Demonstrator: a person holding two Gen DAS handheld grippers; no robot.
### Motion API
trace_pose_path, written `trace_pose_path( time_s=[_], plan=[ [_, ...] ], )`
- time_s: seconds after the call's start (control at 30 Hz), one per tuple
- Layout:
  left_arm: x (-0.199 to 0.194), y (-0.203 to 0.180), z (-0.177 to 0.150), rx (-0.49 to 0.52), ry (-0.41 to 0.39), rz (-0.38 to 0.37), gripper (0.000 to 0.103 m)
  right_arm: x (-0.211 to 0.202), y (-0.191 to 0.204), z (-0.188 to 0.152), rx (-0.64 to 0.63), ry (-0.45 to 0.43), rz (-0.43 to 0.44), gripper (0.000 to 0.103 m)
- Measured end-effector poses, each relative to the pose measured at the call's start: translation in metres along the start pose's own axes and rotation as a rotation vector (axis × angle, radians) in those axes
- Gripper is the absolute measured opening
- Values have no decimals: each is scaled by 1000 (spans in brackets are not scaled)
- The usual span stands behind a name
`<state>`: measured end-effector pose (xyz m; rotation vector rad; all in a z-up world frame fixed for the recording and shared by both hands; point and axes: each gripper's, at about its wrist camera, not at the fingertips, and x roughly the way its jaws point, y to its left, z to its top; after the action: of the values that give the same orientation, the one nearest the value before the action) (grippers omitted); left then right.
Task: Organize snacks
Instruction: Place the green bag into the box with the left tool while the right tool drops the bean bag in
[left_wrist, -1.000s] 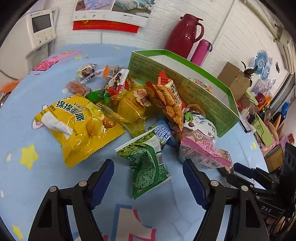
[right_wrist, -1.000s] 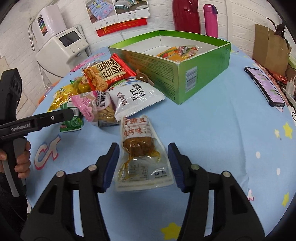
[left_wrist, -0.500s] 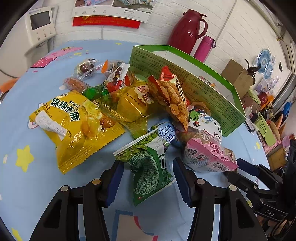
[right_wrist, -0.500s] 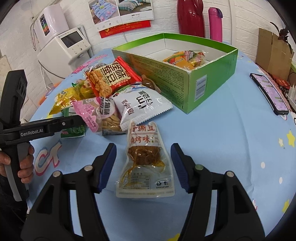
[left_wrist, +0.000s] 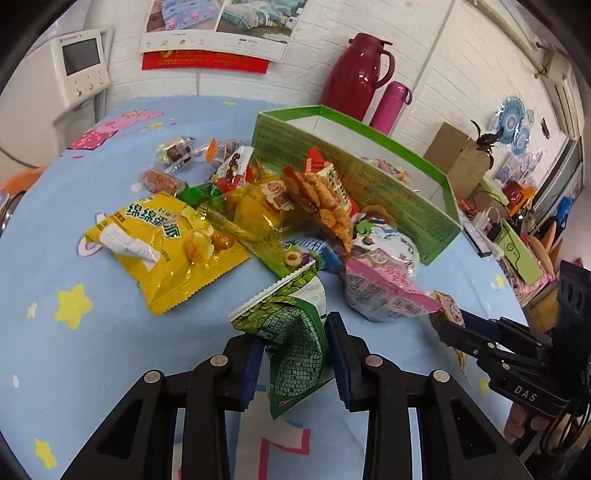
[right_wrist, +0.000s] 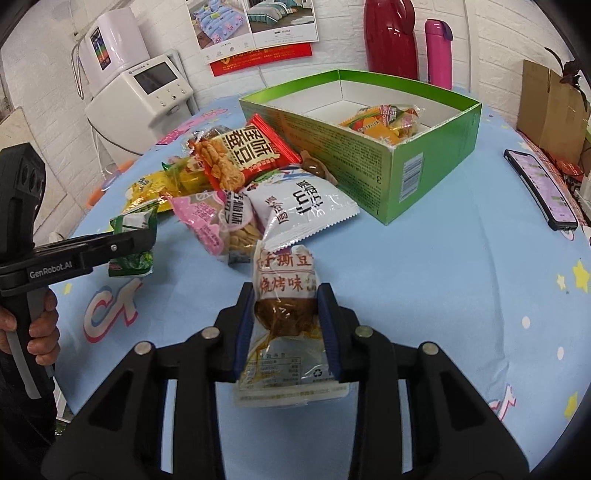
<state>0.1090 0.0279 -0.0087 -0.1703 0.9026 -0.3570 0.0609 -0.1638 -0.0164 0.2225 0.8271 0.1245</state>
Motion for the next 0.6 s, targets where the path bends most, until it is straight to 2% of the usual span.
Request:
trace_pose_path(
  time_s=[0.27, 0.43, 0.6],
  plan=[
    [-39, -36, 39, 101, -100, -66, 33, -37, 10, 38, -41, -129, 15, 36],
    [-41, -59, 77, 143, -133, -120, 33, -53, 5, 71, -57, -215, -26, 36],
    [-26, -76, 111, 171, -144, -123, 34, -50, -11, 101, -31, -266, -58, 36]
  ],
)
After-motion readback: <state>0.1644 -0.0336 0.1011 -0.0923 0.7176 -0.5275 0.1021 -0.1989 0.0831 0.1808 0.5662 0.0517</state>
